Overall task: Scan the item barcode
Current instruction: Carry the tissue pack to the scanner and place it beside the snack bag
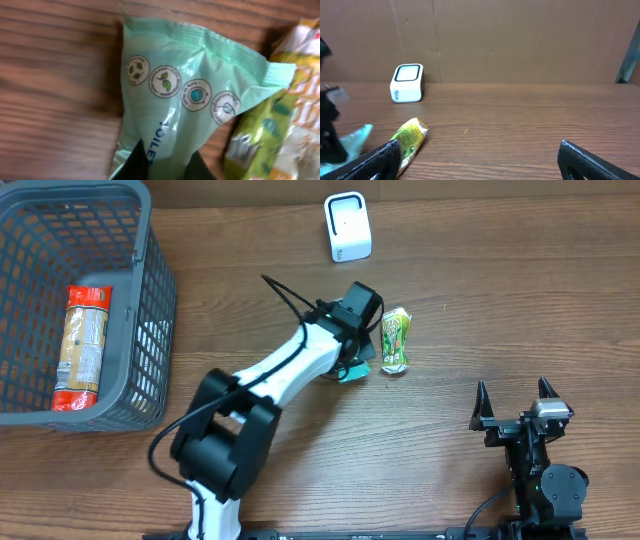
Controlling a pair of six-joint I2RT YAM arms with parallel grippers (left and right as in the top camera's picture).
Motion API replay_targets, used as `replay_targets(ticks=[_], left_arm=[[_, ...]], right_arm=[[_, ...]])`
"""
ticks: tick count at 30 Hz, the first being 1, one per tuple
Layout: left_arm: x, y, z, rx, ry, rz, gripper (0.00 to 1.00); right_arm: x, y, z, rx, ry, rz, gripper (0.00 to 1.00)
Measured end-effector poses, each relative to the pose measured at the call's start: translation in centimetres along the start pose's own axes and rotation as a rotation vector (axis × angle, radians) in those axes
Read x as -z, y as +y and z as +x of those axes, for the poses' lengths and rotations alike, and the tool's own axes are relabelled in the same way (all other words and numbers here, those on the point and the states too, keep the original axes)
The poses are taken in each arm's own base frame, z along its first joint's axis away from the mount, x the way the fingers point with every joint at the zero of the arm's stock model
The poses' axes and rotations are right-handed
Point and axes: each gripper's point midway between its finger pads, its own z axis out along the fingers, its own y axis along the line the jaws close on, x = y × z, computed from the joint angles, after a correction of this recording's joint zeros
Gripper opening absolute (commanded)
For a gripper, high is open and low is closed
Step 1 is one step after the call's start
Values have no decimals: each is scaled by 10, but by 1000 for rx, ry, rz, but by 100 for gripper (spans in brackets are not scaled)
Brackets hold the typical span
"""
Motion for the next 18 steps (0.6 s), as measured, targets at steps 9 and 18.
replay_targets(ticks=[9, 18], left_arm=[[4, -18, 3, -36, 31, 79, 42], [72, -66, -18, -186, 65, 172, 35]], right_arm=[[0, 0, 0, 0, 0, 0, 100], [0, 0, 0, 0, 0, 0, 100]])
